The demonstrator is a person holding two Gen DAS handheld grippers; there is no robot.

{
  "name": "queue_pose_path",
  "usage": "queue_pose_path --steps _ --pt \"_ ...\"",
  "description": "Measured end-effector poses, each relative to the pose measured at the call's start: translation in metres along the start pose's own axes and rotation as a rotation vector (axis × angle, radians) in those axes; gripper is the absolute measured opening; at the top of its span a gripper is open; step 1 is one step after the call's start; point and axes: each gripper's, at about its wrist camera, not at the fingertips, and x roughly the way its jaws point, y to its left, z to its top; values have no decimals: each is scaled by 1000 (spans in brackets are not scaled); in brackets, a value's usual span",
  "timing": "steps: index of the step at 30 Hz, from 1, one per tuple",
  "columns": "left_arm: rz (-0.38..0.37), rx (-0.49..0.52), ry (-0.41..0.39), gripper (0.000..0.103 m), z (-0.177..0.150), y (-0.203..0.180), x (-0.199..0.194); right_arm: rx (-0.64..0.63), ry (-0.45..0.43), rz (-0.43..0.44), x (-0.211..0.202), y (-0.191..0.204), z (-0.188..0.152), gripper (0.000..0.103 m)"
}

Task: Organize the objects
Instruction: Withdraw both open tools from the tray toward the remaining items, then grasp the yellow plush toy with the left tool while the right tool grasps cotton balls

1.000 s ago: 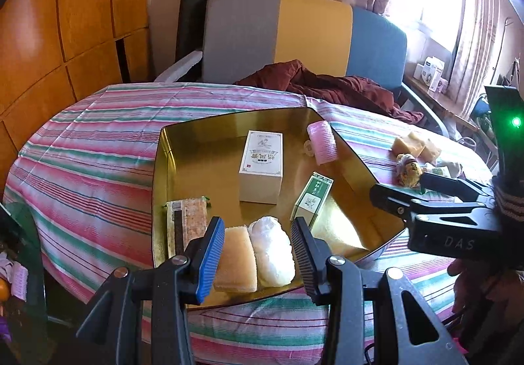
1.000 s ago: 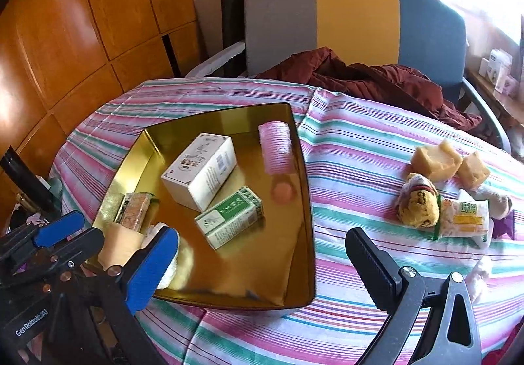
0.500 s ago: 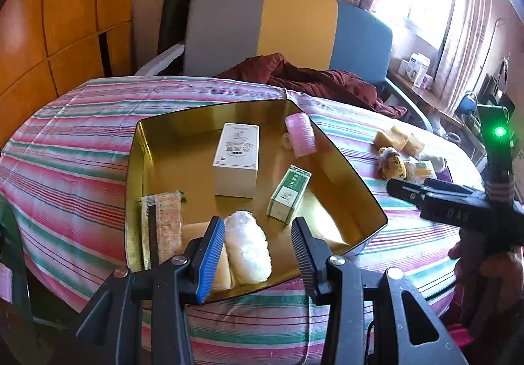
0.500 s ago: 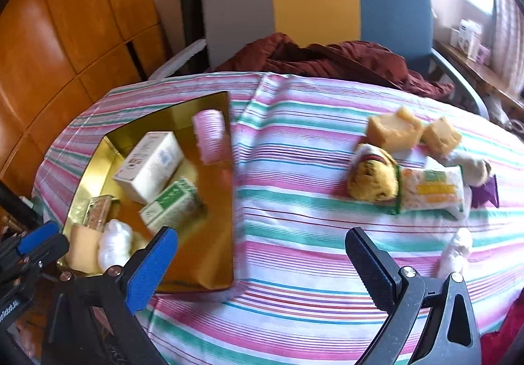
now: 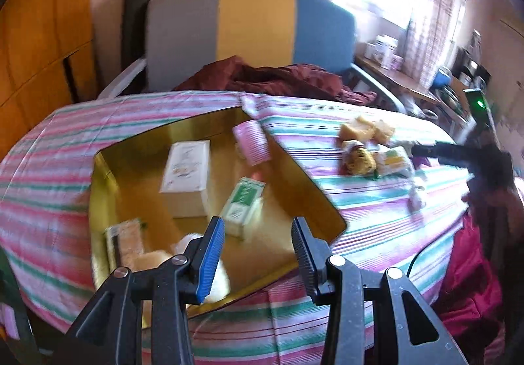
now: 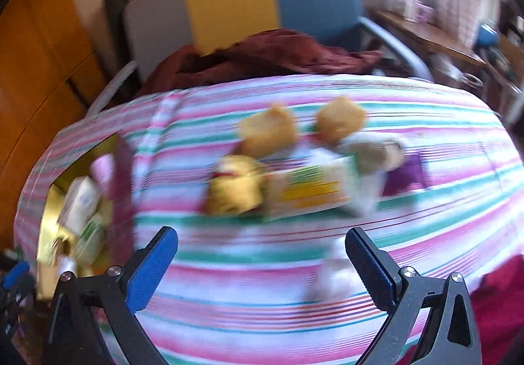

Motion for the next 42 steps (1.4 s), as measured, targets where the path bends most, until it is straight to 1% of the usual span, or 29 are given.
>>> queue_pose_path --steps 2,5,6,8,11,14,18,21,24,27,28,31,33,35,36,38,39,40,41,42 --pt "-20 38 3 43 7 -13 4 40 -3 -57 4 -30 6 103" --pt "-57 82 7 43 20 -35 8 70 6 -98 13 -62 3 103" --pt "-75 96 10 43 26 -42 11 86 8 -100 15 -70 1 103" --pt "-111 112 25 43 35 -57 20 153 11 -75 24 -89 -5 103" --pt "-161 119 69 43 48 -78 41 244 46 -57 31 -109 -6 103" --pt "-182 131 101 43 55 -97 61 266 20 -46 25 -112 -2 103" --pt "-214 142 154 43 65 -120 91 284 43 -30 26 -115 -4 103" --pt "-227 122 192 43 73 -129 114 284 66 -24 29 -114 -4 103" --pt "-241 81 213 43 84 -133 135 262 94 -10 33 -110 -5 103" --pt "-256 16 238 43 95 -132 158 211 137 -2 40 -102 -6 103" --pt "-269 -8 251 43 98 -132 167 188 163 8 45 -97 -8 103" --pt "-289 -71 288 43 103 -131 192 147 189 66 51 -86 -10 103" --pt "-294 -87 297 43 106 -132 203 129 191 97 51 -82 -10 103" --pt "-296 -101 302 43 109 -134 214 112 205 109 55 -78 -12 103" --pt "-302 -107 302 43 110 -136 219 105 214 107 58 -77 -13 103" --pt "-291 -107 302 44 113 -139 227 89 240 86 65 -75 -16 102" --pt "-283 -101 306 44 113 -141 232 85 249 81 67 -75 -17 100" --pt "-271 -98 310 44 113 -142 237 80 257 78 70 -74 -18 92" --pt "-262 -100 315 44 113 -141 242 72 266 72 72 -72 -19 79" --pt "-255 -100 328 44 112 -141 248 64 274 64 73 -70 -20 72"
